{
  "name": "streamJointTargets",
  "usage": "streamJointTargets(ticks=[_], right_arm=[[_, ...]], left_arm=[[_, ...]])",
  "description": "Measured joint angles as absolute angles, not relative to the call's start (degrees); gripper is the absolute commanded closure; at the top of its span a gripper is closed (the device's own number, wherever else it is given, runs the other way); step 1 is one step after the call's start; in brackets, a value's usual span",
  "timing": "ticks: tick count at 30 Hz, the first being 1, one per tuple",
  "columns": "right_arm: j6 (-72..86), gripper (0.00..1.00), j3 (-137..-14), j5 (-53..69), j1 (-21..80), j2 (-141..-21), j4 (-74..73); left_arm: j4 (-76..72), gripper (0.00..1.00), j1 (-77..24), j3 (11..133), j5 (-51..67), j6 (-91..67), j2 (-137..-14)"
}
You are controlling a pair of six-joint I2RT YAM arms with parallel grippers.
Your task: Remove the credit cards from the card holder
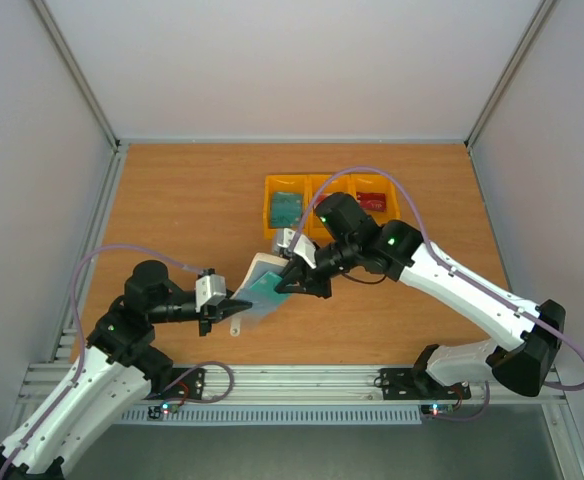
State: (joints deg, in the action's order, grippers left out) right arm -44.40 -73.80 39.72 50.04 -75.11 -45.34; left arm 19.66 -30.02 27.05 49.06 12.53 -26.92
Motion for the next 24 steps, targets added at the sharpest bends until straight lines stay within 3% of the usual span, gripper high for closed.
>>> streamJointTargets(ticks=[19, 24], right_arm=[[-42.11, 0.76, -71.22, 45.32, 47.88, -75.26, -44.23], [-41.74, 0.90, -71.16, 47.16, 47.81, -75.37, -44.97]], left_arm=[[19.97, 1.00, -30.02, 27.05, 49.08, 12.25, -26.48], [19.88, 1.00, -30.04, 27.05, 49.30, 12.27, -26.44]])
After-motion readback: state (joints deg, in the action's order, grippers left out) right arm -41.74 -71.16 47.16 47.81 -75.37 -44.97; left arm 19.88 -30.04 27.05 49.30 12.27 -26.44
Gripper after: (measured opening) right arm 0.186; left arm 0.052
